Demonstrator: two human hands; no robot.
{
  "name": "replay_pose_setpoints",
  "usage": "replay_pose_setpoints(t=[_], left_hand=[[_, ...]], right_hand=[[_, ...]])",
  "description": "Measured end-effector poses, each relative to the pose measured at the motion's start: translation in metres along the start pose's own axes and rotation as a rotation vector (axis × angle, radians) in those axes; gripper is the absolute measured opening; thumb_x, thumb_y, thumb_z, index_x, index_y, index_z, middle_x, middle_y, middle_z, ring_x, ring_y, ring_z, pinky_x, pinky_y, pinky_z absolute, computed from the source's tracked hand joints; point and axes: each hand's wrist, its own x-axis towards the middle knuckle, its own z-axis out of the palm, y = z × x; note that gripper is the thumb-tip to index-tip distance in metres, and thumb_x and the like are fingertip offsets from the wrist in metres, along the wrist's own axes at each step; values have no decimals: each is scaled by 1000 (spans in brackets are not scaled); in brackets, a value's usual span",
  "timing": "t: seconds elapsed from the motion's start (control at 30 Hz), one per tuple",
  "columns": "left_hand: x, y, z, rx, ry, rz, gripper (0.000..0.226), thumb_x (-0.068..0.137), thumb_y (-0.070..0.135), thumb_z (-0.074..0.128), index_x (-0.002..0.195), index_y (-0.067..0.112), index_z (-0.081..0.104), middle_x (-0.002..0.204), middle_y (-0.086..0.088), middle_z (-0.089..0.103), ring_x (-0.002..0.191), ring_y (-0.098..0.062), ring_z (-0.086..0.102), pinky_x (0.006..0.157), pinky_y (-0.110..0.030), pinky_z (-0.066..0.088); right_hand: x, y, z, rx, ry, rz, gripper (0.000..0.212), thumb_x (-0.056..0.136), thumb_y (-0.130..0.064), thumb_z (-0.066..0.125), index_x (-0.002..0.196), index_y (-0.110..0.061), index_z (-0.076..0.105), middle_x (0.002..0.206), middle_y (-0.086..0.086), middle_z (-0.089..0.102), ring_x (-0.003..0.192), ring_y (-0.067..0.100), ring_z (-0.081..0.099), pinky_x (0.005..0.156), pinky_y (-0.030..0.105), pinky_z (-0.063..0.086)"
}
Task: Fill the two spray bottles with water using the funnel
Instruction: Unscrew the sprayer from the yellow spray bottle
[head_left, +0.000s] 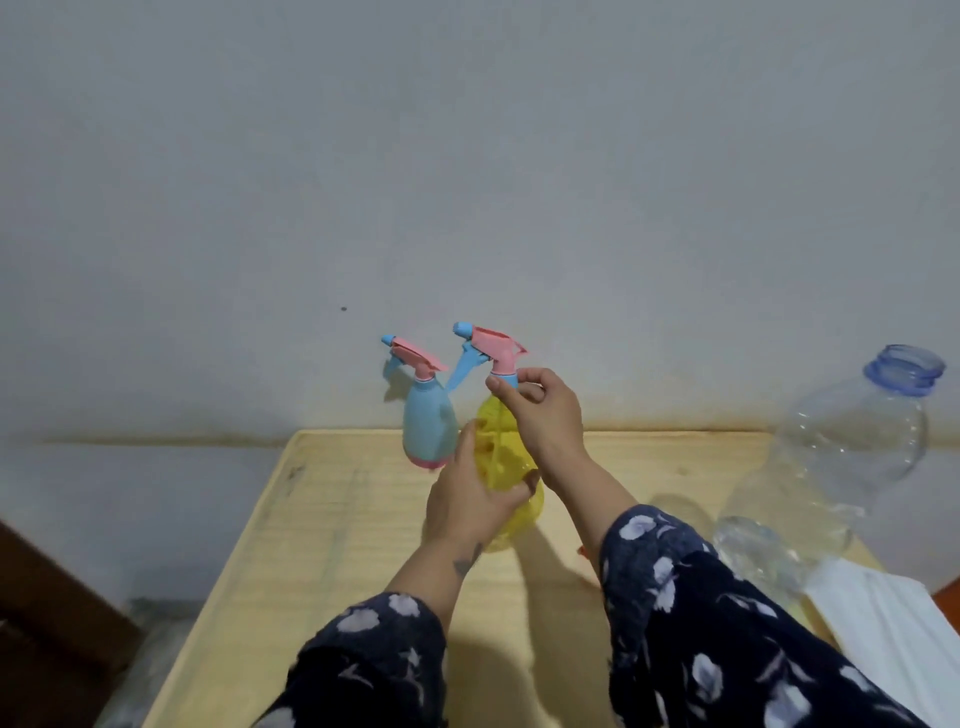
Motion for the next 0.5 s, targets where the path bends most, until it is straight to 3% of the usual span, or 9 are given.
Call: replay_pose_setpoints(t=[0.1, 0.2, 0.27, 0.37, 0.43, 0.5], left_hand=[[-17, -4, -16, -74, 33, -21, 81, 68, 57, 74, 135, 45, 31, 112, 12, 61, 103, -18, 61, 81, -33, 51], [-32, -8, -27, -93, 45, -41, 83, 66, 58, 75, 136, 46, 30, 115, 14, 61, 101, -15, 61, 81, -32, 52], [-40, -10, -33, -61, 36, -33, 87, 65, 60, 74, 138, 44, 30, 120, 16, 60, 106, -15, 61, 82, -33, 52], [-48, -13, -41, -30, 42, -29, 91, 63, 60, 74, 140, 42, 29, 123, 13, 60, 108, -16, 61, 83, -34, 52], [-53, -17, -48, -22, 47, -28, 91, 62, 62, 73, 139, 44, 28, 121, 12, 62, 106, -17, 62, 83, -37, 54], [-59, -22, -57, 1, 48, -18, 92, 63, 63, 73, 139, 45, 26, 121, 12, 61, 105, -17, 62, 82, -38, 54]], right_hand=[[-16, -5, 5, 13, -199, 6, 22, 91, -29, 61, 109, -17, 66, 98, -2, 70, 90, 10, 63, 84, 27, 48], [-31, -11, 11, 23, -225, 56, 34, 89, -37, 62, 117, -21, 51, 109, 0, 64, 100, 16, 61, 86, 32, 49], [-43, -13, 15, 33, -144, 43, 38, 81, -38, 72, 106, -21, 49, 101, 0, 64, 92, 15, 61, 75, 27, 48], [-58, -15, 21, 79, -118, 24, 13, 85, -31, 69, 91, -22, 62, 103, 4, 68, 96, 18, 64, 78, 26, 48], [-67, -18, 24, 113, -173, 42, 19, 93, -30, 58, 103, -19, 69, 110, 2, 69, 105, 19, 63, 86, 28, 48], [-77, -22, 29, 126, -195, 58, 33, 93, -36, 56, 119, -17, 64, 115, 0, 67, 108, 15, 61, 86, 27, 47]])
